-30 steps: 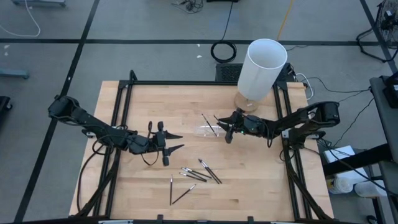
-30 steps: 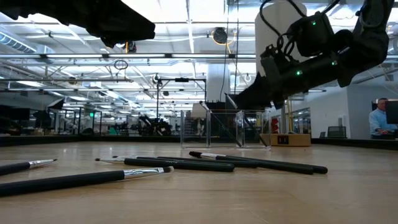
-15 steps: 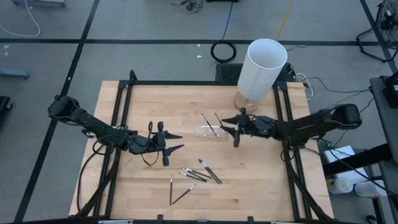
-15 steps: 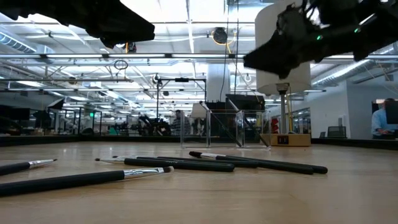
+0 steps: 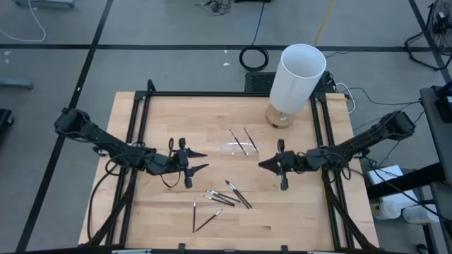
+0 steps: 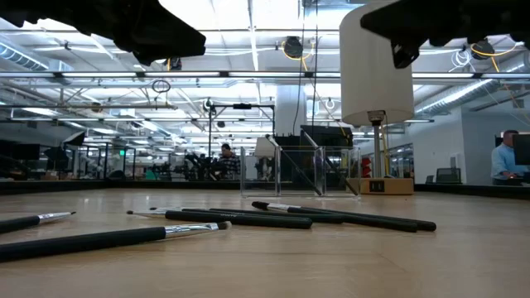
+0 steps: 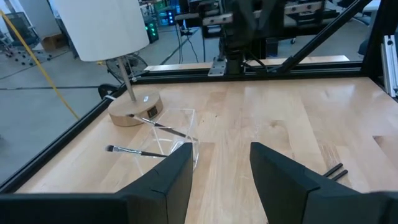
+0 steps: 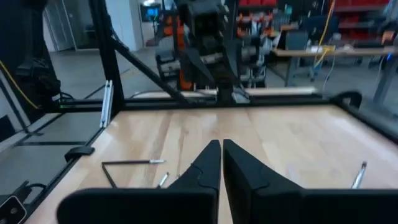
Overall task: Put items in baskets/containers
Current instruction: Put the black eyeshadow brush into the left section of the transparent organizer
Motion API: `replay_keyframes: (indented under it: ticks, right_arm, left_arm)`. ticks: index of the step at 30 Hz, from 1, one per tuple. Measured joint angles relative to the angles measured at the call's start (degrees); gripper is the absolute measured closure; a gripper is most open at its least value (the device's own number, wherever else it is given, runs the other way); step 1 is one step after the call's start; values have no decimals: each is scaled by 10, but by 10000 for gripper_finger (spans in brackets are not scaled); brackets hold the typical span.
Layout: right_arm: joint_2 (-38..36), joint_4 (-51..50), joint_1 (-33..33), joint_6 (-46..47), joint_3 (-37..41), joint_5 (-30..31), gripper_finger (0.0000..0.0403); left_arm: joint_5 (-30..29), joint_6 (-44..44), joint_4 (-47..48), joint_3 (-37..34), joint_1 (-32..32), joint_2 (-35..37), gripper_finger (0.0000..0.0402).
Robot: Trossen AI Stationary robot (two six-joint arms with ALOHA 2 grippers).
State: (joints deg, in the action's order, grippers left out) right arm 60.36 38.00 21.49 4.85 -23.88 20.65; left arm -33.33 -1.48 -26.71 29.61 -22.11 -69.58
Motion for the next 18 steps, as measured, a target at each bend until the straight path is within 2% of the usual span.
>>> replay_keyframes:
  ticks: [3, 7, 13, 18]
  right_arm:
    - [7, 12, 36, -26, 0, 17, 401]
    - [15, 19, 73, -61, 1, -2, 402]
    - [-4, 205, 107, -113, 68, -13, 402]
    - [-45, 332, 107, -101, 159, 4, 403]
  left_arm:
    - [6, -26, 14, 0, 0, 0, 231]
    - [4, -23, 11, 0, 5, 0, 231]
    - [3, -41, 12, 0, 13, 0, 231]
    - [3, -43, -2, 0, 23, 0, 231]
